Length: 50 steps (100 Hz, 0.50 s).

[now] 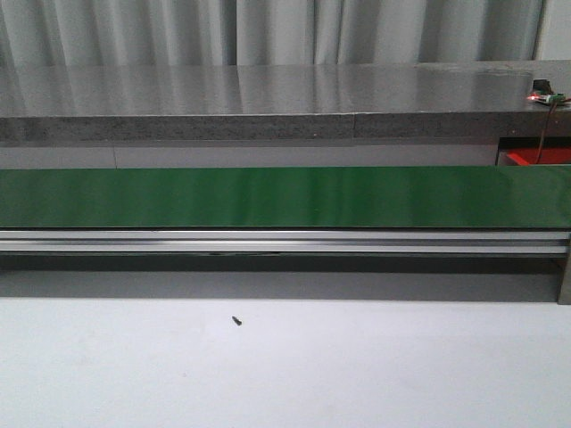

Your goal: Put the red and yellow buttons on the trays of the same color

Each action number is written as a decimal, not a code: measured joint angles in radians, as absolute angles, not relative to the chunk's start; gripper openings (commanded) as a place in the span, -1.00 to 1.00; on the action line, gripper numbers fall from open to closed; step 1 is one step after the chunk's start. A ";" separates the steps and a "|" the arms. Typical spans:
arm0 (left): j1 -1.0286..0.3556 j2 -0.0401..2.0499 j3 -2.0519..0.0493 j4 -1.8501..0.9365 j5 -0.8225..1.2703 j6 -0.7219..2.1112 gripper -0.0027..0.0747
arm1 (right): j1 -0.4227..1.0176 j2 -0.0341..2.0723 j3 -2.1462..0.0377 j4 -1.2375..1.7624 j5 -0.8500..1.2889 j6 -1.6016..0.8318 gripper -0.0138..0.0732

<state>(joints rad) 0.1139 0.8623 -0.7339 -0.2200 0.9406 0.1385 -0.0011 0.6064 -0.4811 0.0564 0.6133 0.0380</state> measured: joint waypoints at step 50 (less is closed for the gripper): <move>0.131 0.966 -0.816 -0.177 0.879 0.061 -0.98 | -0.001 0.606 -0.481 0.056 0.613 0.038 -0.84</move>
